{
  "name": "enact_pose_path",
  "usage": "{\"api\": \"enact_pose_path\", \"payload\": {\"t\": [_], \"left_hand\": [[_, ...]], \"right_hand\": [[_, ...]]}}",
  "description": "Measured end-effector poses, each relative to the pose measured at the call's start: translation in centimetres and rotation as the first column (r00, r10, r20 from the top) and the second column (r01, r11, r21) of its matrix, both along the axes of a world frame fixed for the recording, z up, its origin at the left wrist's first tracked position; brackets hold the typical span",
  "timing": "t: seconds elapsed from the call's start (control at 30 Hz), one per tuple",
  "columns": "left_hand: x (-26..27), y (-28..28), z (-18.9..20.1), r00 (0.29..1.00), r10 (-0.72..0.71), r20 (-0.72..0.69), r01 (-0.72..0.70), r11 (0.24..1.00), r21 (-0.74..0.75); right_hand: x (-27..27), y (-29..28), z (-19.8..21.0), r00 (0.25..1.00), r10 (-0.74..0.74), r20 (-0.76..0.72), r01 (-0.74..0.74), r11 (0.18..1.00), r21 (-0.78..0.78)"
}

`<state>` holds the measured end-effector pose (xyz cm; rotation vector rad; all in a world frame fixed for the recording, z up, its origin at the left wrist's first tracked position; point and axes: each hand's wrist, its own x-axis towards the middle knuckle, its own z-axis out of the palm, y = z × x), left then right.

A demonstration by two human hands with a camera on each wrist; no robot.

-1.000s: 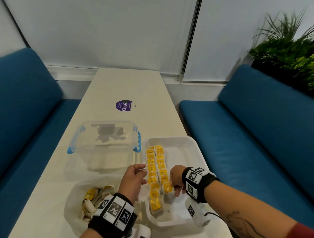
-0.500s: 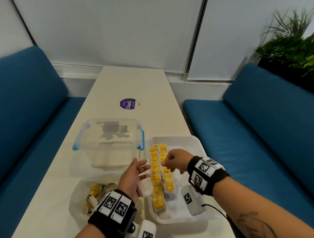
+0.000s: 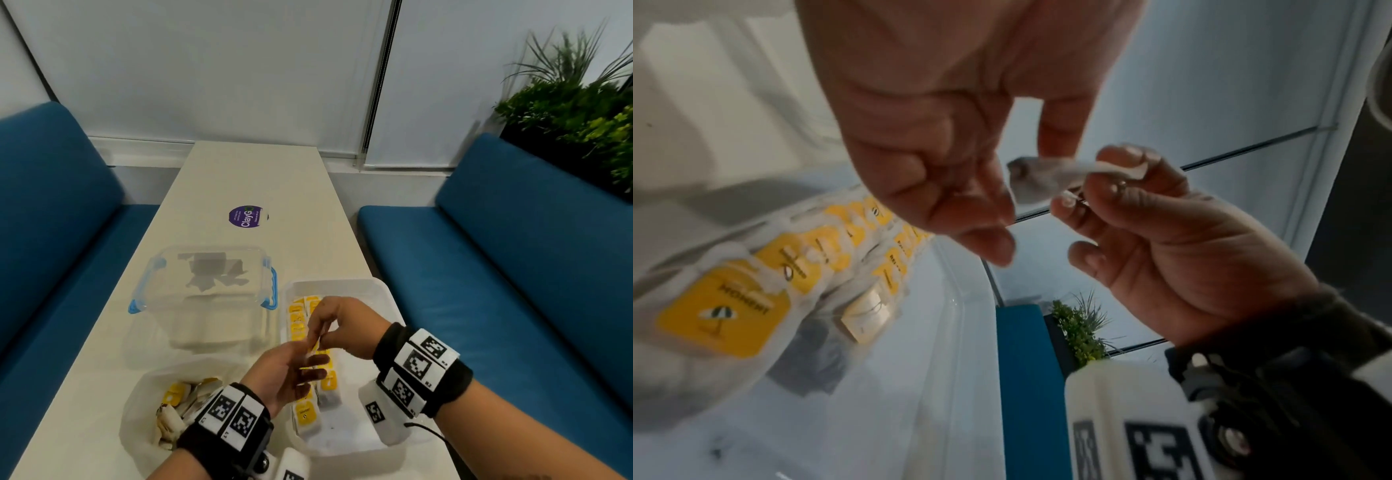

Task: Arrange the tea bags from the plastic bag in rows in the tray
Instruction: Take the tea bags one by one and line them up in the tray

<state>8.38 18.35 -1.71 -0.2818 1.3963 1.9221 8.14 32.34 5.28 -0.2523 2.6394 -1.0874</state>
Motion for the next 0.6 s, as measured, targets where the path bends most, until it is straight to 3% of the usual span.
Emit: {"api": "enact_pose_path", "payload": {"t": [0.1,0.27,0.5,0.6], "left_hand": [[0.3,0.3,0.3,0.998,-0.022,-0.051,0.026,0.997,0.078],[-0.3,0.4,0.4,0.986,0.064,-0.153,-0.060,0.998,0.028],[-0.2,0.6,0.7,0.993,0.037,-0.115,-0.037,0.999,0.007],[-0.2,0.6,0.3,0.991,0.085,-0.101,-0.085,0.996,0.000]], "right_hand": [[-0.2,1.1,0.5,0.998,-0.062,-0.033,0.060,0.997,-0.042],[-0.2,2.4,-1.2,0.972,-0.216,0.095,0.233,0.942,-0.240],[0.4,2.0,-1.9,0.979,-0.160,0.126,0.181,0.969,-0.171],[0.4,2.1,-1.9,0.983,-0.143,0.116,0.166,0.960,-0.225]]}}
